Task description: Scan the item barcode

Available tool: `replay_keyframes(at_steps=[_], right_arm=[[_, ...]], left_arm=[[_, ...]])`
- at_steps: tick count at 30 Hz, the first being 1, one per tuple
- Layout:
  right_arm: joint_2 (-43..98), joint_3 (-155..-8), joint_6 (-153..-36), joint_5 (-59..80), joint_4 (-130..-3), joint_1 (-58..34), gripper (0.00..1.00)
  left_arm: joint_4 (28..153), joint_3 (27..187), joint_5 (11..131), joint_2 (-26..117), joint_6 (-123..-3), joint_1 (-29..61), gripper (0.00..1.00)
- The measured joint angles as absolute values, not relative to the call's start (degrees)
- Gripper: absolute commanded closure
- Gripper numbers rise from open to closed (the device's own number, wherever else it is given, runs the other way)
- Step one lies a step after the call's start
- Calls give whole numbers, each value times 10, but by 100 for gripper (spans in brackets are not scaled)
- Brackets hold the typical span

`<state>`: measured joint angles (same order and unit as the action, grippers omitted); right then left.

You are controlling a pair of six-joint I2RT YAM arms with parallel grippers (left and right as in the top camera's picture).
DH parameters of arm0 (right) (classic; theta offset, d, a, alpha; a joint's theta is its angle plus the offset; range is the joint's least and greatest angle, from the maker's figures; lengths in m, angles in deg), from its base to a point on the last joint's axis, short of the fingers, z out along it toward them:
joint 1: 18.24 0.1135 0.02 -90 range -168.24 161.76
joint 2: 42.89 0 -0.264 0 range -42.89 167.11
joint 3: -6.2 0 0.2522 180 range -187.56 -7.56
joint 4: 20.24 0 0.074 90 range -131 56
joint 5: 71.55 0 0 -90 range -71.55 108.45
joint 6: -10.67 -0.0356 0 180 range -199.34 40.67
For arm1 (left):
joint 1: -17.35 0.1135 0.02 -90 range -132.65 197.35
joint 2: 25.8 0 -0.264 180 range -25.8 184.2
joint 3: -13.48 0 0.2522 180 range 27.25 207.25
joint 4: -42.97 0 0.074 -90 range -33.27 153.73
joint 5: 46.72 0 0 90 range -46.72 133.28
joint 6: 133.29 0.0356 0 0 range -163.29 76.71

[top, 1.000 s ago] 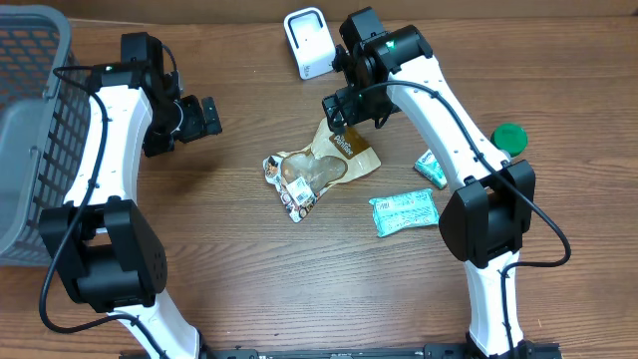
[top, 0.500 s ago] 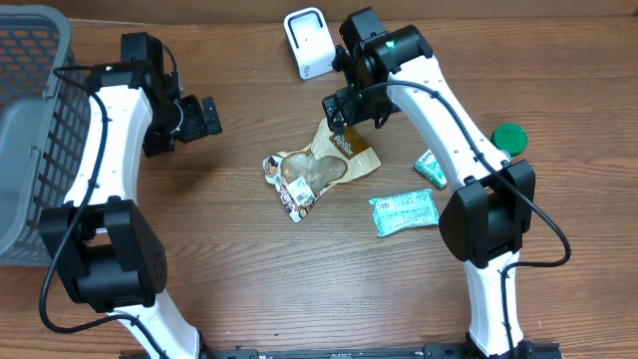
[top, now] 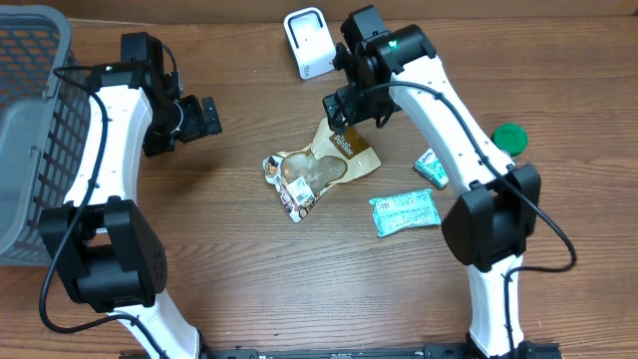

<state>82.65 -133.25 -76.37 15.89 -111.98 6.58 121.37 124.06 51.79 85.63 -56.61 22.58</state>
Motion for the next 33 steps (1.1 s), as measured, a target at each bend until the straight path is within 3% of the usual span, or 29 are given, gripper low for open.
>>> replay_keyframes(at_steps=[24, 33], right_arm=[[407, -1315, -761, 238, -1127, 73, 0], [182, -1132, -761, 245, -1082, 22, 0]], left_arm=[[1214, 1241, 518, 856, -566, 226, 0], [1214, 1241, 518, 856, -566, 226, 1]])
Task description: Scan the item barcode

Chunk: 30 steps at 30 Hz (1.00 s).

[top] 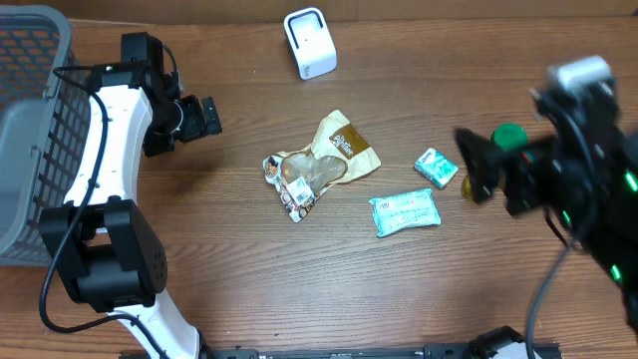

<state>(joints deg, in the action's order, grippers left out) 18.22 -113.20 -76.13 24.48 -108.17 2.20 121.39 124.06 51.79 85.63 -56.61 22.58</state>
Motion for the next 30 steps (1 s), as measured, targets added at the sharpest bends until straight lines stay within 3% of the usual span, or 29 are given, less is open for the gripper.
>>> replay_keyframes(at_steps=[9, 20, 26, 30], right_arm=[[-81, -819, -762, 245, -1014, -45, 0], [-301, -555, -761, 209, -867, -101, 0], [-391, -454, -762, 182, -690, -110, 0], [-421, -384, -762, 166, -506, -110, 0]], left_arm=[[1213, 1241, 518, 856, -566, 226, 0], [1214, 1241, 518, 856, -566, 226, 0], [1213, 1241, 518, 856, -566, 226, 0], [1213, 1241, 518, 856, -566, 226, 0]])
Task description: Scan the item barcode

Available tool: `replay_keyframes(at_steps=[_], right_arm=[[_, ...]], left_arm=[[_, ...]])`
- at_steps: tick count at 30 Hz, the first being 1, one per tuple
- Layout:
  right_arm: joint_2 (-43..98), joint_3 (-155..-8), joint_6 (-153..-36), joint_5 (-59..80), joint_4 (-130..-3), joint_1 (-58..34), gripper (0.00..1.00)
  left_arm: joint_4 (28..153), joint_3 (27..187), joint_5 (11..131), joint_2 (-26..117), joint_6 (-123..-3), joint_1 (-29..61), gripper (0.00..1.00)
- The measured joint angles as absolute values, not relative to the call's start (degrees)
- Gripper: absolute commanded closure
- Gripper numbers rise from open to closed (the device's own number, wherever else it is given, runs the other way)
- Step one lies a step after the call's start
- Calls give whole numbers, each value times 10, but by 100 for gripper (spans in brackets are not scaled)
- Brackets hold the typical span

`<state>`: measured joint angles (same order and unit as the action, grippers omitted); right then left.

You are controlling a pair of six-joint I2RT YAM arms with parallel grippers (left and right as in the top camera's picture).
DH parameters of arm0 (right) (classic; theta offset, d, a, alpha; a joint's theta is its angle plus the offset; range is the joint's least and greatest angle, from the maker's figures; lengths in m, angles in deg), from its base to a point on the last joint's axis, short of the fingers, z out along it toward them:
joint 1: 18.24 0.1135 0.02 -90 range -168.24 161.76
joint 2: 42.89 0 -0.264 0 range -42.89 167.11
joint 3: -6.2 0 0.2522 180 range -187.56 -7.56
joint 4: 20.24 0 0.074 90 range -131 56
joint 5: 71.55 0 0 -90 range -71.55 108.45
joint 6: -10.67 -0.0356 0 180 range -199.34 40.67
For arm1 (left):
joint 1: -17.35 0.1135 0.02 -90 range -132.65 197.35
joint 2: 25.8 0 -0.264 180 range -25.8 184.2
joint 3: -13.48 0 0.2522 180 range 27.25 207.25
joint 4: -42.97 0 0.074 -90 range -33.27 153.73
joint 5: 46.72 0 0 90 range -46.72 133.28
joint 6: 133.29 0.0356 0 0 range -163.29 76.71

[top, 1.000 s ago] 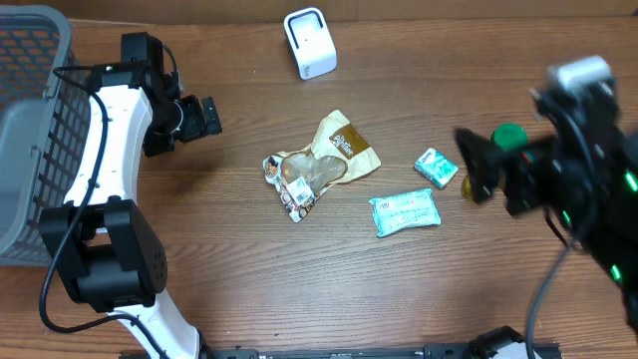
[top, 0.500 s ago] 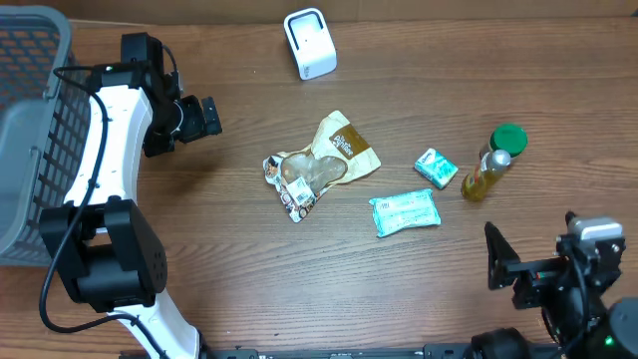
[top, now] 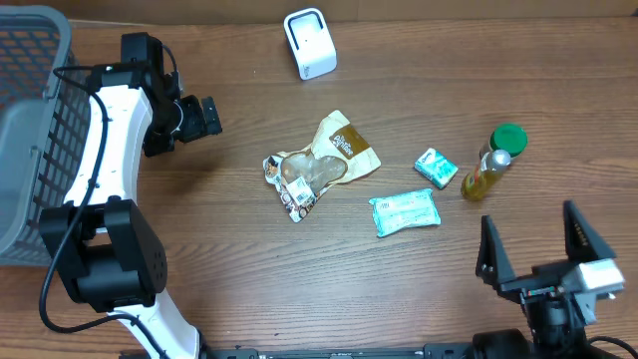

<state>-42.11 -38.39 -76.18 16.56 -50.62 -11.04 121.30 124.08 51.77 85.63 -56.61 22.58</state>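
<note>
The white barcode scanner [top: 310, 43] stands at the table's far edge. A brown and clear snack bag [top: 321, 165] lies flat in the middle. Right of it are a teal packet [top: 406, 211], a small teal box [top: 436, 168] and a yellow bottle with a green cap [top: 490, 165]. My right gripper [top: 528, 213] is at the lower right, close under the camera, open wide and empty, below the bottle. My left gripper [top: 210, 116] hovers at the upper left, open and empty, well away from the items.
A grey wire basket [top: 30, 130] fills the left edge, beside the left arm. The wooden table [top: 249, 269] shows bare wood in front of the items.
The right arm has moved from beside the bottle and teal box down to the lower right corner. Its gripper is open and empty. The left arm and all the items are where they were.
First my right gripper was over the upper end of the snack bag, just below the scanner. Then it was off to the right, blurred, and the bag lay unmoved. Now the arm is at the table's near right corner. The left arm never moved.
</note>
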Motion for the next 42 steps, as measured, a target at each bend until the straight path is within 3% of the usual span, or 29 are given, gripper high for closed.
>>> replay_keyframes(at_steps=[7, 11, 16, 26, 42], right_arm=[[-422, -242, -761, 132, -212, -110, 0], [-422, -155, -761, 120, -161, -111, 0], [-422, -92, -761, 113, -172, -112, 0], [-424, -86, -762, 109, -381, -122, 0], [-422, -86, -762, 109, -383, -122, 0]], left_arm=[[1214, 1241, 518, 856, -566, 226, 0], [1214, 1241, 518, 856, -566, 226, 1], [1214, 1241, 518, 856, -566, 226, 0], [1214, 1241, 518, 856, -566, 226, 0], [1214, 1241, 518, 856, -566, 226, 1]])
